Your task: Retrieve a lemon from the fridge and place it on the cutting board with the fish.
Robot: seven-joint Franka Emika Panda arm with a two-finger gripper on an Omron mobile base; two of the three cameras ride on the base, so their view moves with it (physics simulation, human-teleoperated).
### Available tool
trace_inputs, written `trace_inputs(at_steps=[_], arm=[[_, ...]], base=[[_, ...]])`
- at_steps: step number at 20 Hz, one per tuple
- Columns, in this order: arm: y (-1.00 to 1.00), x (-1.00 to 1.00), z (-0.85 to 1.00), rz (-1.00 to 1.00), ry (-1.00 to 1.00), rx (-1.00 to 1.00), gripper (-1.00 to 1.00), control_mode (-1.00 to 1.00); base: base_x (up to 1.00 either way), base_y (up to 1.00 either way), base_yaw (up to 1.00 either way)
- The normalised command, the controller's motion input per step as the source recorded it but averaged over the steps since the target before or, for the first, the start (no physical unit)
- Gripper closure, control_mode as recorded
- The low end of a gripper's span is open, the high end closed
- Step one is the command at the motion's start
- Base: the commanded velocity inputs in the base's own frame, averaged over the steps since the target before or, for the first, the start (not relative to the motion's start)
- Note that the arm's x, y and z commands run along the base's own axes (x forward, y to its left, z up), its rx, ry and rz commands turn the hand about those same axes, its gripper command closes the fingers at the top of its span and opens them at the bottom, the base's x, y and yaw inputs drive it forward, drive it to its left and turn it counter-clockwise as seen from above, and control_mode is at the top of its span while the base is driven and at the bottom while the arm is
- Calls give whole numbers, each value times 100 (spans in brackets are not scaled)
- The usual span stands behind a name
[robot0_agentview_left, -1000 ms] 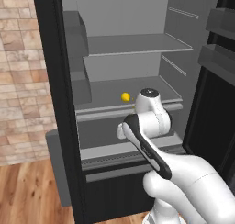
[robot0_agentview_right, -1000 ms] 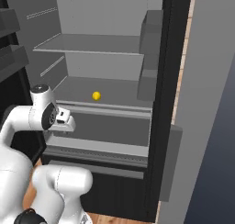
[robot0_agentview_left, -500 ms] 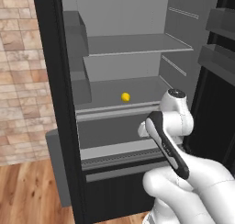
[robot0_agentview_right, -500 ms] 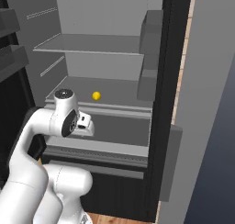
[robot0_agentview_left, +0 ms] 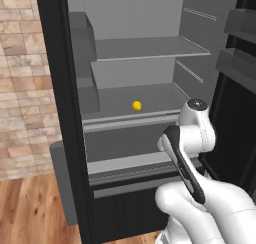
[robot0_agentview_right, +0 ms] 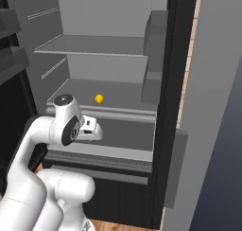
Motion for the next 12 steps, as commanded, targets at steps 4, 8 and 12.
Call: trace_inputs(at_steps=[4,8,12], arm=[[0,0,0,-12,-6,-16,-100,-100],[0,5,0,-11,5,2,-100,-100],[1,0,0,-2,4,6,-100,-100]], base=[[0,0,0],[0,0,0],[0,0,0]])
